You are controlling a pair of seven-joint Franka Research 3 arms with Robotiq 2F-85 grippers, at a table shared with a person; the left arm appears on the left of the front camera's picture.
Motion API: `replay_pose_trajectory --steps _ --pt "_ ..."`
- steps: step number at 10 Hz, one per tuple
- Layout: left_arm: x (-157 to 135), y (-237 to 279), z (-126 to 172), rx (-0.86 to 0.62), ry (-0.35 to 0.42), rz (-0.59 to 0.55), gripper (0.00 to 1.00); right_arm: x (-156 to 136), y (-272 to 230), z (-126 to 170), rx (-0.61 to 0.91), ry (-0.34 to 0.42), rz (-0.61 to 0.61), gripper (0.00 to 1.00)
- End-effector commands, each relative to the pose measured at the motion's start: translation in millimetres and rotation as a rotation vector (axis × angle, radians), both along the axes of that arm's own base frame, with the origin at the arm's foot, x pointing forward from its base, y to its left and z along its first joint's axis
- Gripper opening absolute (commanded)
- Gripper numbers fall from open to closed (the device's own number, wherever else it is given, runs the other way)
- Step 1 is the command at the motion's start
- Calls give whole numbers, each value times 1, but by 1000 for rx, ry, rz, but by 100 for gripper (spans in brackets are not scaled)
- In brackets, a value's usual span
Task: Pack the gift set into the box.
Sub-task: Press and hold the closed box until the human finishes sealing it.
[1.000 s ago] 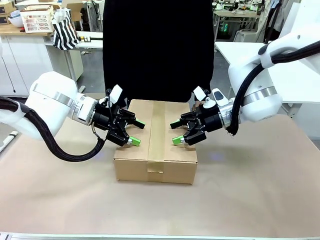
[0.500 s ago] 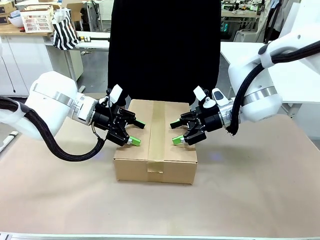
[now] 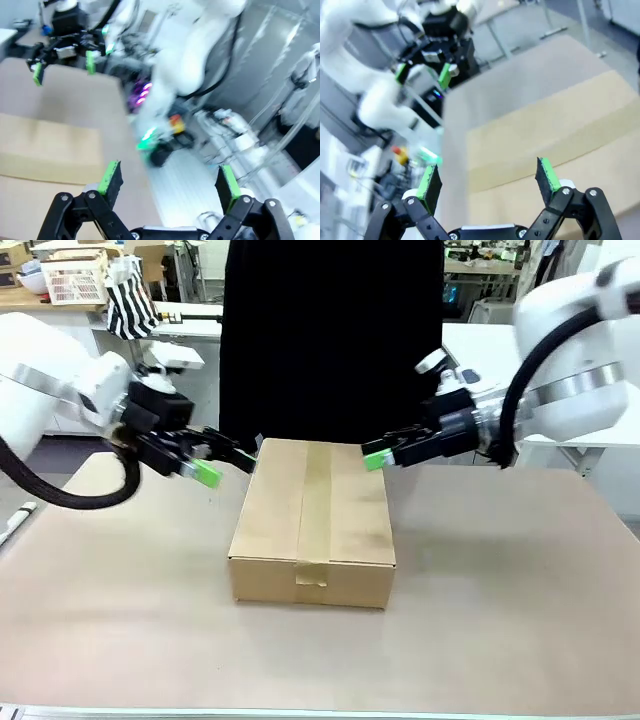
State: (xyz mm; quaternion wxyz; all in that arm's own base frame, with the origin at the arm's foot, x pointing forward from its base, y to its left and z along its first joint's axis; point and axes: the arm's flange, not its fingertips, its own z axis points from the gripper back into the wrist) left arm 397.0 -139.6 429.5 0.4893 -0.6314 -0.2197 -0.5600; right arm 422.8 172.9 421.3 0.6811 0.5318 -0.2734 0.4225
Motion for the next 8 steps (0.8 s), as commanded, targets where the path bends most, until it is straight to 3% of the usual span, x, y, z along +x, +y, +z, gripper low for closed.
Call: replay_pose_trajectory --steps 1,3,5,6,7,8 --pt "-3 37 5 -105 274 22 100 -27 -58 19 131 212 -76 100" --pt "-23 84 -4 -95 458 247 100 -55 -124 20 100 385 -191 100" --pt "-41 129 -39 -55 748 366 100 -83 -171 16 142 521 -211 100" --pt "-42 147 -56 -137 764 362 100 -89 -184 8 143 534 -208 100" --pt "-28 128 -39 -42 591 312 100 -70 -158 7 127 445 -220 100" --pt "-28 128 -39 -42 591 312 100 -70 -158 7 127 445 -220 100"
